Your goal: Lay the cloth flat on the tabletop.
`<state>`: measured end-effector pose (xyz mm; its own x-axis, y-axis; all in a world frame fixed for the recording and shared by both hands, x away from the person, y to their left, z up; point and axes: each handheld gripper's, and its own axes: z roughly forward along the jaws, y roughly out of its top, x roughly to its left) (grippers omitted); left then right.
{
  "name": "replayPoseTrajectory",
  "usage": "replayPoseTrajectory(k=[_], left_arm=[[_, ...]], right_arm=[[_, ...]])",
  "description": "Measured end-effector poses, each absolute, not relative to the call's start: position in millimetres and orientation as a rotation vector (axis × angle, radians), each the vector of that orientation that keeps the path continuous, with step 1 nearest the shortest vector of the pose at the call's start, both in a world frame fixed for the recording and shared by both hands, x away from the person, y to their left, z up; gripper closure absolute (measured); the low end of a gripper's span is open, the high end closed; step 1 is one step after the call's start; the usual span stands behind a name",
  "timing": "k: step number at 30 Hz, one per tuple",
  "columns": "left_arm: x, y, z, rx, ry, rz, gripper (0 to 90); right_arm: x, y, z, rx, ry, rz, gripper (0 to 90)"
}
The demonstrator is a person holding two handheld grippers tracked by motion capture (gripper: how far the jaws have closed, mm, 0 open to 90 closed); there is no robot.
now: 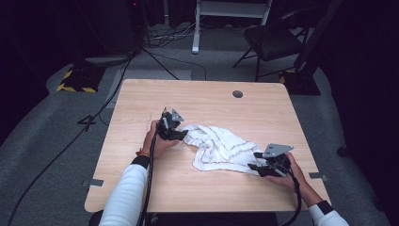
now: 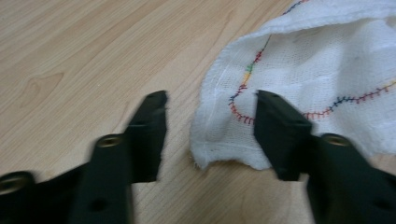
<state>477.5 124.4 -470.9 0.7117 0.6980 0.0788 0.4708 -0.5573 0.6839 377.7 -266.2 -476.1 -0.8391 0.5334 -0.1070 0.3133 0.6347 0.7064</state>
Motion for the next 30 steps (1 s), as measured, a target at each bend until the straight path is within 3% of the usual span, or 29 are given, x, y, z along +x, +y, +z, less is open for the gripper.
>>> replayPoseTrajectory(k=[2, 6, 8, 11, 15, 20, 22, 23, 24, 26, 27, 28, 30], left_arm=[[469, 124, -463, 2.218, 0.849, 0.42, 26.0], [441, 111, -449, 2.2, 0.703, 0.332, 26.0], [413, 93, -449, 2.239, 0.565, 0.267, 31.0], [397, 81, -457, 2.261, 0.491, 0.171, 39.2], [393, 71, -469, 2.3, 0.468, 0.107, 45.6], [401, 64, -484, 2.381, 0.419, 0.056, 64.6], [402, 64, -485, 2.389, 0.418, 0.055, 67.5], [403, 65, -487, 2.405, 0.426, 0.055, 73.3], [404, 65, -488, 2.41, 0.425, 0.057, 73.3], [404, 66, -488, 2.415, 0.416, 0.061, 80.9], [404, 66, -488, 2.415, 0.416, 0.061, 83.0], [403, 66, -488, 2.415, 0.412, 0.062, 85.1], [400, 68, -486, 2.441, 0.397, 0.061, 86.9]], right_arm=[[379, -256, -475, 0.646, 2.551, 1.029, 46.2], [384, -236, -473, 0.586, 2.547, 1.027, 47.1], [389, -223, -474, 0.545, 2.552, 1.022, 47.8], [392, -212, -475, 0.534, 2.57, 1.034, 48.4], [396, -203, -475, 0.518, 2.575, 1.046, 49.0], [404, -187, -483, 0.486, 2.59, 0.982, 49.7], [406, -186, -486, 0.49, 2.59, 0.963, 50.4], [409, -187, -489, 0.508, 2.602, 0.974, 54.4], [409, -187, -489, 0.508, 2.602, 0.974, 54.4], [409, -189, -487, 0.49, 2.591, 0.946, 69.0], [409, -189, -487, 0.49, 2.591, 0.946, 69.0], [409, -190, -485, 0.494, 2.57, 0.937, 77.7], [410, -193, -483, 0.505, 2.541, 0.931, 82.9]])
